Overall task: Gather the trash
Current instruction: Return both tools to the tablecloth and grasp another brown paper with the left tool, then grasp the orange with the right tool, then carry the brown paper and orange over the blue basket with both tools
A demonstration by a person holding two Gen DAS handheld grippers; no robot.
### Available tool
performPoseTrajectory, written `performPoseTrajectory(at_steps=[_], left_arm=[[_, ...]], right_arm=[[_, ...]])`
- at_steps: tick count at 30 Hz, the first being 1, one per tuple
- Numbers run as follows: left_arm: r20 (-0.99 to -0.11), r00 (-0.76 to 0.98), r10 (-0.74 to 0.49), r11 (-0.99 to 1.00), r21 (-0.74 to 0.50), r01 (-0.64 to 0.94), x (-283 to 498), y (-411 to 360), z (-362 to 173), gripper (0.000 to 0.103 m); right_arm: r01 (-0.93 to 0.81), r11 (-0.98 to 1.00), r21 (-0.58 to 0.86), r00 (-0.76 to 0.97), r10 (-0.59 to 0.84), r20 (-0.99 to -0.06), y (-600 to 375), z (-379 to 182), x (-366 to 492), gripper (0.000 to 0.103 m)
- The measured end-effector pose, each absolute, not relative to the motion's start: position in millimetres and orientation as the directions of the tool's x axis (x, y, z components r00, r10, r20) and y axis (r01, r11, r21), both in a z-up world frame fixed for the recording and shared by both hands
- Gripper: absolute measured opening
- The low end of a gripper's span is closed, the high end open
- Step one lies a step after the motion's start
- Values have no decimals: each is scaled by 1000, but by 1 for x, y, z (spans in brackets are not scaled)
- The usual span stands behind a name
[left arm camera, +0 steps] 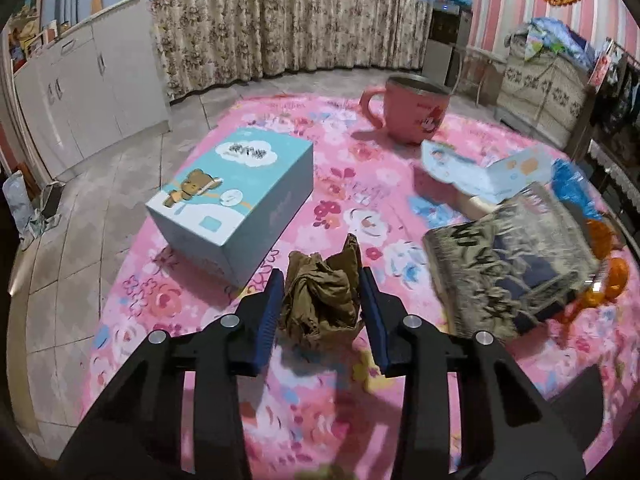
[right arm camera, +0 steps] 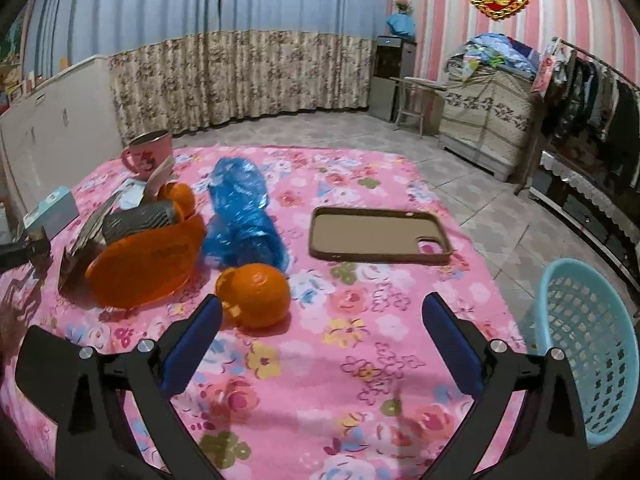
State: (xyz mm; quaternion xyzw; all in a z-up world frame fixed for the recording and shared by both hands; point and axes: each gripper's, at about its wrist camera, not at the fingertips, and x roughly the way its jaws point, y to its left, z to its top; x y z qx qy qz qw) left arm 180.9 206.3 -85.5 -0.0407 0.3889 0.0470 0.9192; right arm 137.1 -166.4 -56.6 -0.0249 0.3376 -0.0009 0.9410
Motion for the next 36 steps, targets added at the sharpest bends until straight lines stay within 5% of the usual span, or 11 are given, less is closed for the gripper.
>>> performPoseTrajectory(at_steps=[12,18,20,22,36], left_arm=[[-572,819,45,998,-9,-61,135,171,-36,38],[-577,817,24,998,-40,-57,136,172,-33,38],[-579,815,24,998,-38,-57,136,170,-34,38],[-579,815,24,998,-36,-55,137,169,-33,38],[-519,853,-53,999,-16,52,125,103,14,38]], right_arm=[[-83,994,-70,687,6,-727,-137,-83,174,97],[-99,994,-46,649,30,-760,-131,-90,187,74],[-126,992,-2,632,79,-771,-131,-92,190,54],[-137,991,10,639,96,-763,-132,-90,188,49],[-52,996,75,722,89,-686,-209,-29,133,47]])
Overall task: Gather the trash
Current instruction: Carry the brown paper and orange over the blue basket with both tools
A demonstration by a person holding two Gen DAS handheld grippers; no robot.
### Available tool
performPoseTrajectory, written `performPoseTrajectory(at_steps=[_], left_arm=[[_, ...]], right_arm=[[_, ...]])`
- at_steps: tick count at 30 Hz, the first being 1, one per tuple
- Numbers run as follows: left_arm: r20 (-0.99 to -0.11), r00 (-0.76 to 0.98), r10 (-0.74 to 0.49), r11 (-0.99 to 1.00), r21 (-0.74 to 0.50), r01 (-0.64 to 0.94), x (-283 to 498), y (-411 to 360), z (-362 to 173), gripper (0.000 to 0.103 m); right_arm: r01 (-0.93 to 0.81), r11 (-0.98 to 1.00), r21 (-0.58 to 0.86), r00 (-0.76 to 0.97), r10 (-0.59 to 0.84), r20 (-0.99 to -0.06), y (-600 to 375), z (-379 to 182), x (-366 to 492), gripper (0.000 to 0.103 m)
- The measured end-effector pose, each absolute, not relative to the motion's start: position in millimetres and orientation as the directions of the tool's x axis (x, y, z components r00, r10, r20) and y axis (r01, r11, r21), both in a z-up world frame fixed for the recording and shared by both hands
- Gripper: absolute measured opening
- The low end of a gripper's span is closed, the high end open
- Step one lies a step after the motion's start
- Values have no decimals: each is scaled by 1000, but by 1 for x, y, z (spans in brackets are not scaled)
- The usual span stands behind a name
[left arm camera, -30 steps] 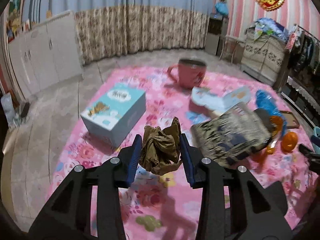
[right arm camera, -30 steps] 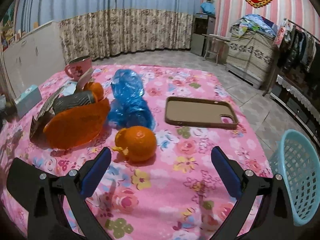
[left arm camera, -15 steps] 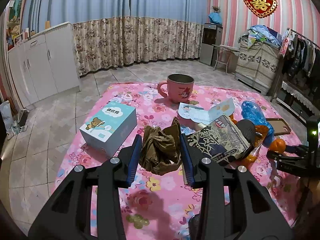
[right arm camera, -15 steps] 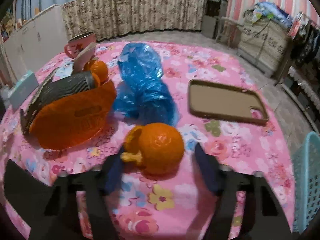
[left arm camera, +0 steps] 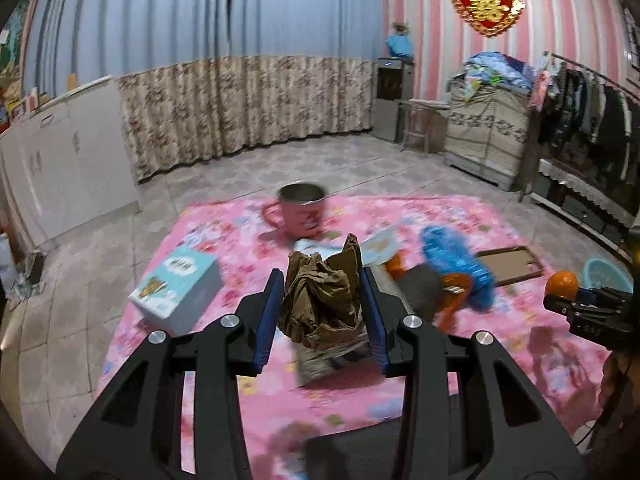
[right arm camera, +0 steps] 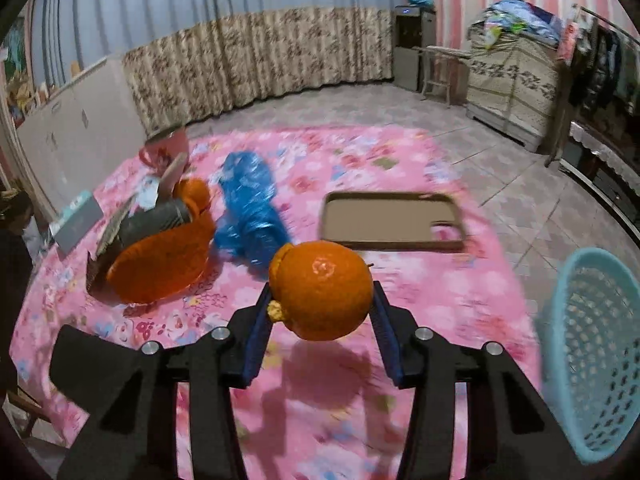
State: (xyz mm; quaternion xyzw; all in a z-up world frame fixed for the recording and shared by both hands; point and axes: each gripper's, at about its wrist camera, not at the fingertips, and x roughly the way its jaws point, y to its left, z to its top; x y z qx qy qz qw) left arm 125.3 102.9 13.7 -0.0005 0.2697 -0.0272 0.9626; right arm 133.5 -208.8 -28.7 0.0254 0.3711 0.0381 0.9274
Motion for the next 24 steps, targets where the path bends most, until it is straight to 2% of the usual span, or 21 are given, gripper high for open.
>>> performPoseTrajectory(at_steps=[15,24], left_arm=[[-468,834,-292,949,-36,312,116,-44,47,38],[-477,791,-383,913,-66,403,108,-106,42,38]], right_arm=[[178,983,49,801,-116,-587,-331,24,55,47],[241,968,72,793,-154,-589,-377,20,33,47]])
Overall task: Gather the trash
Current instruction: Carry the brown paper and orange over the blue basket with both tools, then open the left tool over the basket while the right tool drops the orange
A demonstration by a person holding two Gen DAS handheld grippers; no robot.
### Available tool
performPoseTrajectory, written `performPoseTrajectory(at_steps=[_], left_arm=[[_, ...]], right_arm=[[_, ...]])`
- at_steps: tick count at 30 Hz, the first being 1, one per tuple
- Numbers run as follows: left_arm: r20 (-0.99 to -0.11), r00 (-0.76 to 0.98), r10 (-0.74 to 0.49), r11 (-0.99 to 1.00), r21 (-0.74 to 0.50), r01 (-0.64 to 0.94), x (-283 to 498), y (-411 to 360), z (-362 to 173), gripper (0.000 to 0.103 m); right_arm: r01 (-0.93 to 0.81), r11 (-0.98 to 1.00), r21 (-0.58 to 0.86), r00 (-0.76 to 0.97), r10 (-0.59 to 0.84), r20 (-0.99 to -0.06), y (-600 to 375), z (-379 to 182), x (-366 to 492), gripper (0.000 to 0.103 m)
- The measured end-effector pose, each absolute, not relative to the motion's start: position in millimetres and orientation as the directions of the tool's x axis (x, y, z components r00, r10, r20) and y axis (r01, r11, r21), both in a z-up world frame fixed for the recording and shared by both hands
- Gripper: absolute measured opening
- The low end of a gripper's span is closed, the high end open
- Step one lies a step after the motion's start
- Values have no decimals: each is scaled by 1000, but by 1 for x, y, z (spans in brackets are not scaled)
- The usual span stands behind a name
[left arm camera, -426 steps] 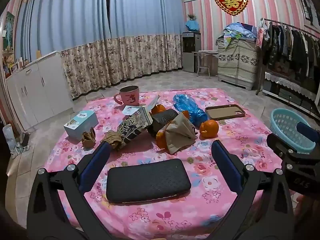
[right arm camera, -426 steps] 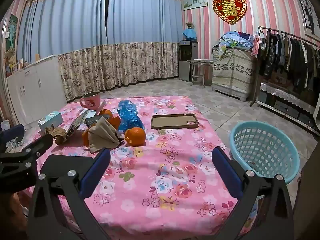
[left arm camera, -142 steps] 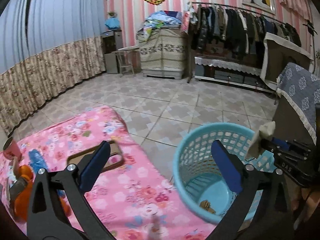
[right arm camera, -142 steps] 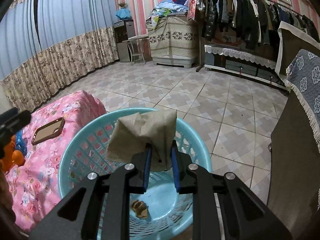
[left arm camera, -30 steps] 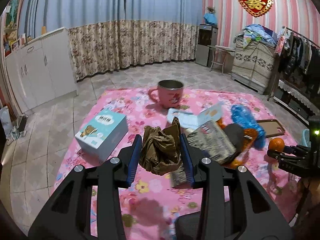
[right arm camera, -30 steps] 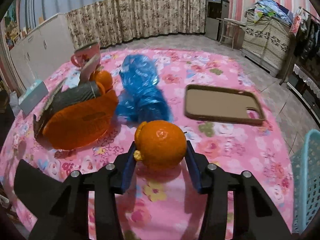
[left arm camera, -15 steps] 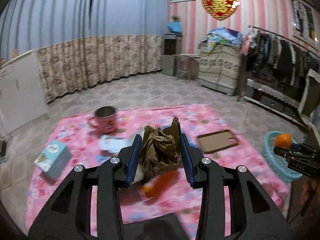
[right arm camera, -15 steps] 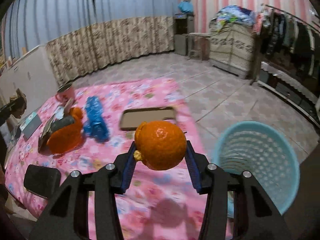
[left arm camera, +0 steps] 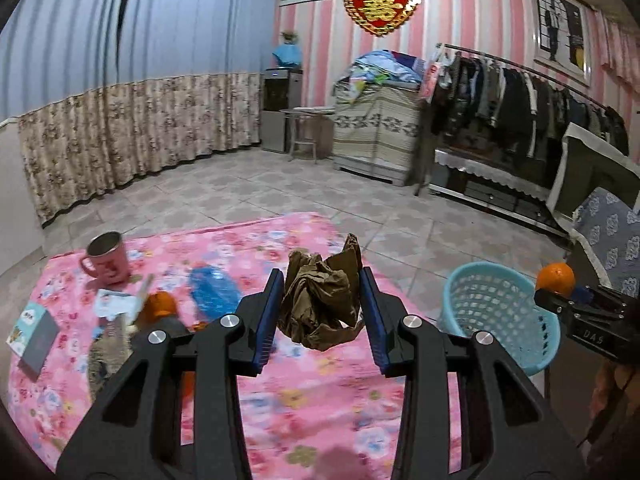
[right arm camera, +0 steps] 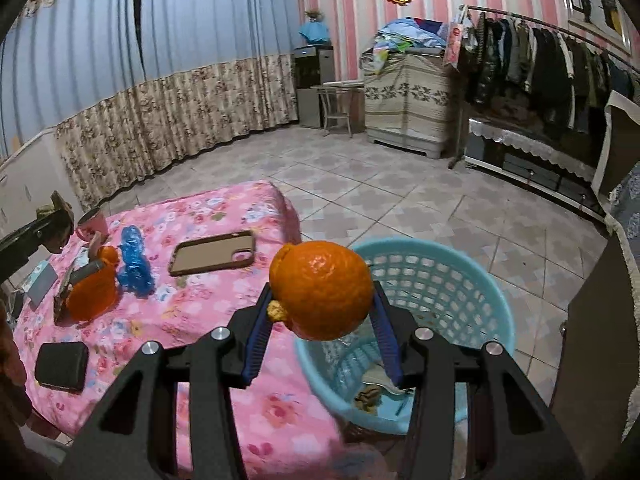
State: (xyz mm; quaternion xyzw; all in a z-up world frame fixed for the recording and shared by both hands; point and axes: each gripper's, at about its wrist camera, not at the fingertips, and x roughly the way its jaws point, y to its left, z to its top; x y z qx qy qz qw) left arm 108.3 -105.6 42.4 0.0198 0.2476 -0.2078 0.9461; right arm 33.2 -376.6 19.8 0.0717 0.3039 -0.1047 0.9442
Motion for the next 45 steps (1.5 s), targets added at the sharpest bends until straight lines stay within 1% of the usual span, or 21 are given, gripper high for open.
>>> performPoseTrajectory(at_steps=[11,22,33,38,45], left_arm=[[-496,758,-423,885,-47,463,103,-166,29,38],[-530,694,-488,837,-56,545,111,-226,9,38],[-554,643,-529,785,-31,619,110,-290,-17,38],[-566,623,-539,771,-33,637,115,-310,-30,38],[-557,618,-555,760,-37,649,123,-327,-35,39]], right_arm=[[297,953,61,781,-205,-589,-414,7,23,47],[349,932,95,769,-227,-597,-452,-12,21,47],[383,916,118,758,-238,-607,-484,-27,24,47],[396,909,126,753,-243,-611,-490,-32,26,47],[396,909,130,753,-241,-612,-492,-35,28,47]])
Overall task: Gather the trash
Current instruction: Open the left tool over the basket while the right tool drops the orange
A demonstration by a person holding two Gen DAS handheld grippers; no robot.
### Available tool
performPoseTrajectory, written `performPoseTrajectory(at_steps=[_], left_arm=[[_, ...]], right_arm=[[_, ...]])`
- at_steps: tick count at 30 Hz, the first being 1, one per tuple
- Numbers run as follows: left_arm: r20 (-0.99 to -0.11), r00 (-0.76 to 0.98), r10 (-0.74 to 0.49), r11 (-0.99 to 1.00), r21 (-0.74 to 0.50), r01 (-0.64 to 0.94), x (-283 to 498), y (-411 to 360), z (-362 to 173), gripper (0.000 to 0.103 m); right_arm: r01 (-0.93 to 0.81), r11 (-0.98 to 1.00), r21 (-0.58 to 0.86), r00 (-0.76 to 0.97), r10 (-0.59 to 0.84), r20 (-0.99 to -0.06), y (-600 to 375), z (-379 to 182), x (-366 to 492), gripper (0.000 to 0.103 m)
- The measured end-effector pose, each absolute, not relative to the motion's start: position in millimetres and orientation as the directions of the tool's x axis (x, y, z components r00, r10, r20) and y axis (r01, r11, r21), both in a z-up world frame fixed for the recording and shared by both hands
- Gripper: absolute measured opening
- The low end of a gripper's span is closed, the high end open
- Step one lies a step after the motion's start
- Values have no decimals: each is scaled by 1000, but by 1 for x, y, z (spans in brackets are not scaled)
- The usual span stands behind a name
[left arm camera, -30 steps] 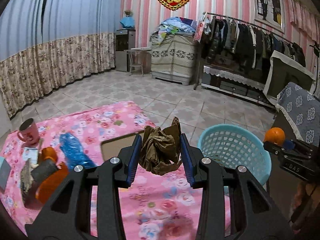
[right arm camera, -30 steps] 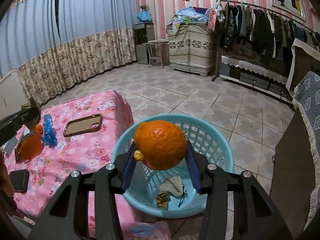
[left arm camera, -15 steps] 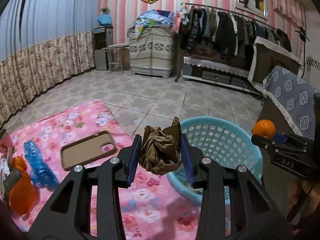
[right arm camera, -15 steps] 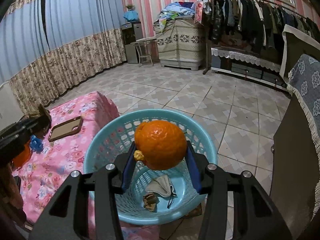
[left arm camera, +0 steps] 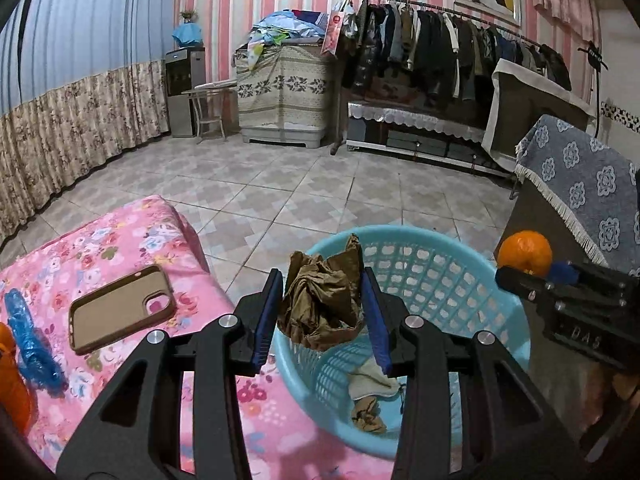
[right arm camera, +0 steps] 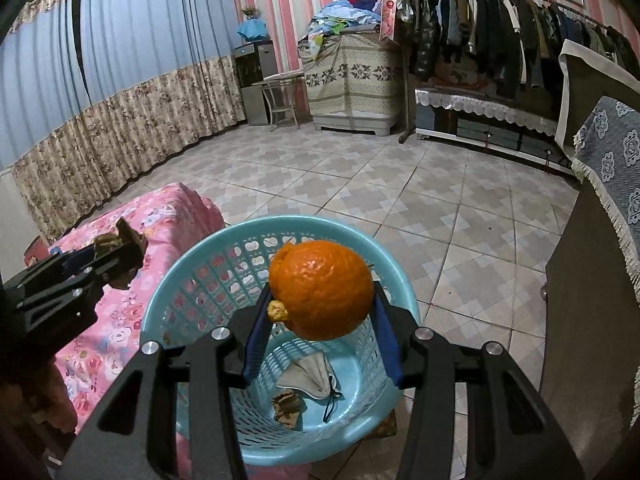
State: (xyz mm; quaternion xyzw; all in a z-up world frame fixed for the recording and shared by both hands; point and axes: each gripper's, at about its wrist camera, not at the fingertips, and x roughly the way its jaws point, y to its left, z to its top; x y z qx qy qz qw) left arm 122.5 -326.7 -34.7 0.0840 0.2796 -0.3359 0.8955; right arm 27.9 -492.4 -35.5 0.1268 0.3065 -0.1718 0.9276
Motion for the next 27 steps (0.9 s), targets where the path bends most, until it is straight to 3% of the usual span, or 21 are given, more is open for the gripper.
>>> performPoseTrajectory(at_steps=[1,5,7,11,18,27], left_arm=[[-554,619,-556,760,-37,649,123,-327,-34,41],[-532,639,-556,766,-30,642,123,-329,-25,65],[-521,647,-557,769,-28,639,123,-327,-19,70],[-502,696,-513,804,3,594,124,-315,-8,91],[-498,740,-452,840,43,542,122,-288,4,98],[-497,770,-399,875,44,482,122,-255,6,98]], right_arm=[[397,908,132,754,-240,-612,-492,-37,29,47],[396,909,130,752,-240,-614,-492,-37,29,47],[397,909,126,750,-242,-616,-491,-39,29,47],[397,910,122,747,-243,-619,-487,-42,32,47],[393,911,126,746,-235,-623,-481,-48,34,47],[395,912,112,752,-251,-610,-469,-50,48,48]])
